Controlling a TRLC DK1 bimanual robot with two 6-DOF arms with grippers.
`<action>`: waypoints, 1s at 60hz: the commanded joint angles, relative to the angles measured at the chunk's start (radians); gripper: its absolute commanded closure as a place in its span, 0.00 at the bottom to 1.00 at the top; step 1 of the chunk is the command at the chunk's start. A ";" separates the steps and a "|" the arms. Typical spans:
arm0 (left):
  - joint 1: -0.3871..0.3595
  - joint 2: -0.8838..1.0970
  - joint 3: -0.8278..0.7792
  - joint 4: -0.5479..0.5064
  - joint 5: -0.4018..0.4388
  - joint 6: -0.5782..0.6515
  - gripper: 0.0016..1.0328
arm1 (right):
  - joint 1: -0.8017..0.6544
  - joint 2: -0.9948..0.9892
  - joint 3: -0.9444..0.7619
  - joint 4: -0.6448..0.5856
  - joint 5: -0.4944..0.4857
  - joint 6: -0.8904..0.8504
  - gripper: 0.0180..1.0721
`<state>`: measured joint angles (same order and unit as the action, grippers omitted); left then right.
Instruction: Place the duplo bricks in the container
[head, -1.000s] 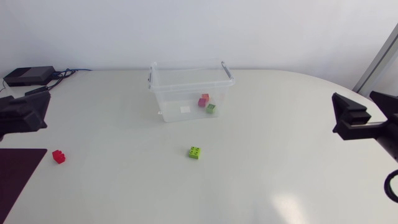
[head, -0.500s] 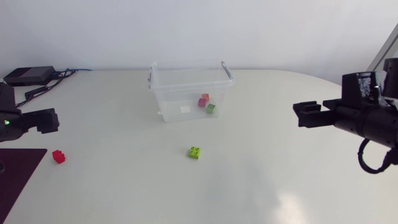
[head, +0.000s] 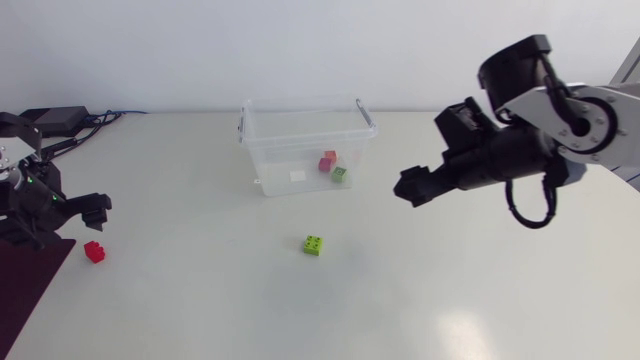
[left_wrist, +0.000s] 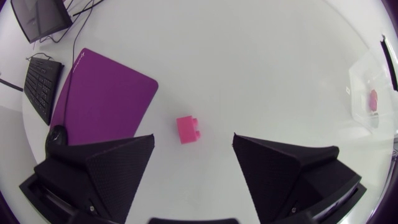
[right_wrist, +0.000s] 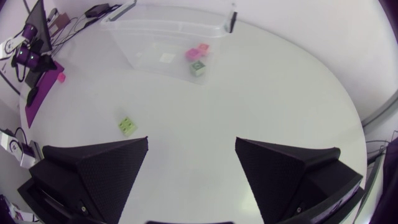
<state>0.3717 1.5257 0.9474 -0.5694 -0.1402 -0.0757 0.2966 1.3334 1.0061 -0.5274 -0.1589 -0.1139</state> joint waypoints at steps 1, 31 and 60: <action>0.019 0.103 0.080 -0.023 -0.010 -0.044 0.22 | 0.081 0.079 0.043 -0.020 0.036 -0.020 0.04; 0.001 0.389 0.235 -0.109 -0.015 -0.141 0.37 | 0.273 0.329 0.196 -0.059 0.130 -0.040 0.04; -0.042 0.353 0.185 -0.017 -0.036 -0.131 0.62 | 0.343 0.441 0.180 -0.037 0.114 -0.150 0.04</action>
<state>0.3439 1.9217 1.1591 -0.6075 -0.1669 -0.2092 0.6048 1.7439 1.1961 -0.5728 -0.0334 -0.2207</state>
